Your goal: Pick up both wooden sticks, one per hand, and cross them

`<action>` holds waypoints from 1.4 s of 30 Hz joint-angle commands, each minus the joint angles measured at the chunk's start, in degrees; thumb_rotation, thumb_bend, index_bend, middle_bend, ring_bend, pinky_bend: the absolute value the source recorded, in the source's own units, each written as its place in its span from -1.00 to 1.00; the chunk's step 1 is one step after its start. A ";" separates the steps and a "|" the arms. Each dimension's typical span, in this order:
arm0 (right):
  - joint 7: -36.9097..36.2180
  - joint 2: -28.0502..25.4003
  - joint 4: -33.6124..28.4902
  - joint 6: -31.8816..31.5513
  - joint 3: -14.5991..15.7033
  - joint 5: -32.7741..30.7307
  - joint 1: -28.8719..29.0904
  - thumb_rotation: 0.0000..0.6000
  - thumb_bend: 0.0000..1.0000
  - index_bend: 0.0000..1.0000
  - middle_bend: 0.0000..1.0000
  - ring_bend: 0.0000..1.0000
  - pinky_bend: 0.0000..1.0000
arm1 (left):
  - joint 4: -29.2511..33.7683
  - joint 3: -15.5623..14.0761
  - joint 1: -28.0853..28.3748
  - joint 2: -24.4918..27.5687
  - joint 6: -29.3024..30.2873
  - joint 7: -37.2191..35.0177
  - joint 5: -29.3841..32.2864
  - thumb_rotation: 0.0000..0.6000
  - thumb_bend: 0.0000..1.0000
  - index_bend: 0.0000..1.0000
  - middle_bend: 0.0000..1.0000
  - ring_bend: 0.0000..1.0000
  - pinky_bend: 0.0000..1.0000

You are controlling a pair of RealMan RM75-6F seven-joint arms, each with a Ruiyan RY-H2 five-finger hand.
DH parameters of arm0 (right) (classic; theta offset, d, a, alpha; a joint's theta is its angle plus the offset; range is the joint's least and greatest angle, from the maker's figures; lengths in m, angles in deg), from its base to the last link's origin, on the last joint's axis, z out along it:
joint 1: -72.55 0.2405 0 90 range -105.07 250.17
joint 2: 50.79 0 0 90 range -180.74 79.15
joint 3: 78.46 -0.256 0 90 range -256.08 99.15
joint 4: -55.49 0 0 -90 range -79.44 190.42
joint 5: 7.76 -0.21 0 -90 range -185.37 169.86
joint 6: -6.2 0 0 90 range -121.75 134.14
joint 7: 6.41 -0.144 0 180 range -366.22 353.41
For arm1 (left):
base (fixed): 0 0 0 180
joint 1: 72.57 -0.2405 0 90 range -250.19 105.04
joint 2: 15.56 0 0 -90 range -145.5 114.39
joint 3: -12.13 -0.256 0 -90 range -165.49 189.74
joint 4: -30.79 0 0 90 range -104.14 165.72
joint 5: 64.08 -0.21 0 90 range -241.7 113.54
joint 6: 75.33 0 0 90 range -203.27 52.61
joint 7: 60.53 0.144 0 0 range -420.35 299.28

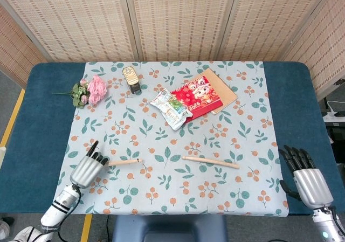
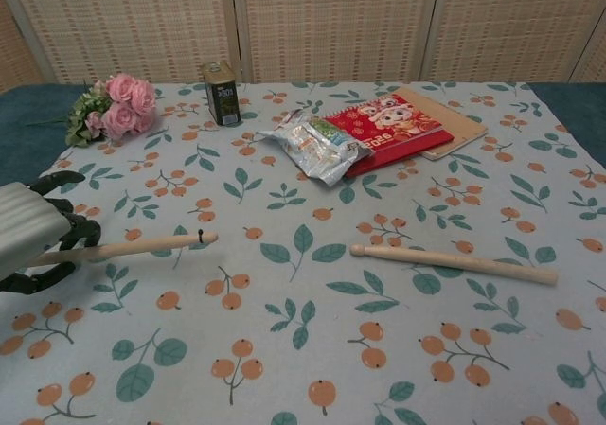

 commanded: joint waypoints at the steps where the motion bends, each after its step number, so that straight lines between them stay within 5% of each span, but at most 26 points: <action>1: 0.71 1.29 0.45 0.86 -0.09 0.25 0.65 1.00 -0.45 -1.00 -1.00 -1.00 -1.00 | -2.75 0.33 -0.33 -1.14 1.78 -2.94 -0.27 1.00 0.04 0.70 0.75 -0.07 -0.75; 5: 5.42 5.03 0.85 3.29 -1.19 0.99 3.10 1.00 -0.45 -1.00 -0.99 -1.00 -1.00 | -2.87 1.07 0.31 -0.67 2.92 -2.94 -0.59 1.00 0.03 0.71 0.76 -0.07 -0.75; 11: 19.98 14.33 0.91 5.04 -5.19 -1.26 6.31 1.00 -0.45 -0.62 -0.46 -1.00 -1.00 | -1.32 1.42 0.97 0.62 3.92 -2.46 -1.19 1.00 0.03 0.72 0.76 -0.07 -0.75; 20: 39.09 22.69 0.96 11.59 -6.85 -10.26 10.21 1.00 -0.45 -0.47 -0.35 -0.99 -1.00 | -1.66 1.05 1.24 1.37 4.88 -4.21 -1.97 1.00 0.03 0.72 0.76 -0.06 -0.75; 42: 47.66 33.34 9.59 16.22 -7.40 -21.77 16.72 1.00 -0.44 -0.22 -0.22 -0.83 -1.00 | -1.95 0.91 1.43 2.30 4.57 -5.97 -1.52 1.00 0.03 0.72 0.76 -0.06 -0.76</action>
